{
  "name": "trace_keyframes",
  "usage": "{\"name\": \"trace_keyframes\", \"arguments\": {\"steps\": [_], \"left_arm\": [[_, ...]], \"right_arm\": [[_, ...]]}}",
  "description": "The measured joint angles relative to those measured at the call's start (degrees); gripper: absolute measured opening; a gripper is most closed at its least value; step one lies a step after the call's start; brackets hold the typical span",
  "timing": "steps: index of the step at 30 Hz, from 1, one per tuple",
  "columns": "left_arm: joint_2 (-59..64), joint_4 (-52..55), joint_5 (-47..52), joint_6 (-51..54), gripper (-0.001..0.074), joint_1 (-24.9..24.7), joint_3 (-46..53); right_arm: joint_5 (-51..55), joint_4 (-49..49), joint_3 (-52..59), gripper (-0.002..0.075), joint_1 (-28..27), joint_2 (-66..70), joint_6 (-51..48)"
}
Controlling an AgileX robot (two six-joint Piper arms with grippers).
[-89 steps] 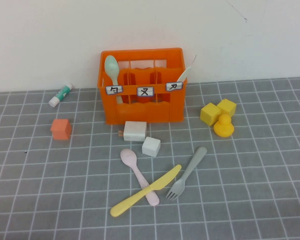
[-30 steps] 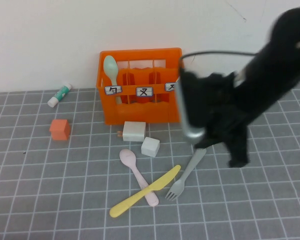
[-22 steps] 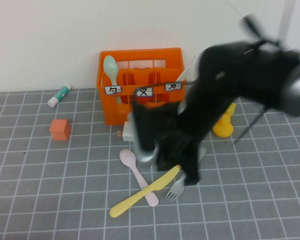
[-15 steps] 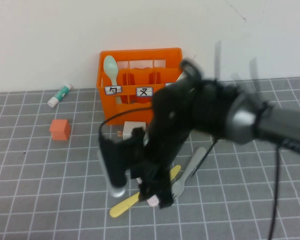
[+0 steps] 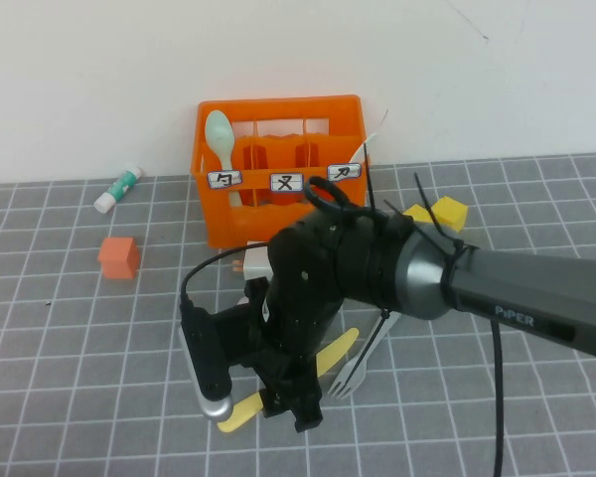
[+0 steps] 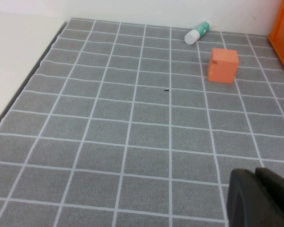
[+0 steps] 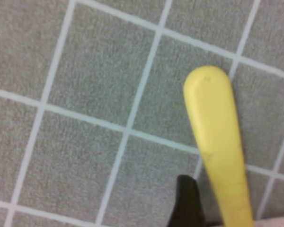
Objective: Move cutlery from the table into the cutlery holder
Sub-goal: Pick up the knife, then place the knife on the box
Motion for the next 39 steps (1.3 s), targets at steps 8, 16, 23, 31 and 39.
{"name": "trace_keyframes", "arguments": {"steps": [8, 16, 23, 31, 39], "left_arm": [[0.0, 0.0, 0.0, 0.0, -0.0001, 0.0, 0.0], [0.0, 0.0, 0.0, -0.11, -0.0001, 0.0, 0.0], [0.0, 0.0, 0.0, -0.13, -0.0001, 0.0, 0.0], [0.0, 0.0, 0.0, -0.13, -0.0001, 0.0, 0.0], [0.0, 0.0, 0.0, -0.13, -0.0001, 0.0, 0.0]], "right_arm": [[0.46, -0.66, -0.08, 0.0409, 0.04, 2.27, 0.21], [2.59, -0.8, -0.12, 0.0219, 0.04, 2.48, 3.46], [10.52, -1.19, -1.74, 0.0155, 0.04, 2.73, 6.1], [21.22, -0.56, -10.29, 0.0155, -0.09, 3.12, 15.35], [22.33, 23.19, -10.18, 0.0154, -5.93, 0.21, 14.11]]}}
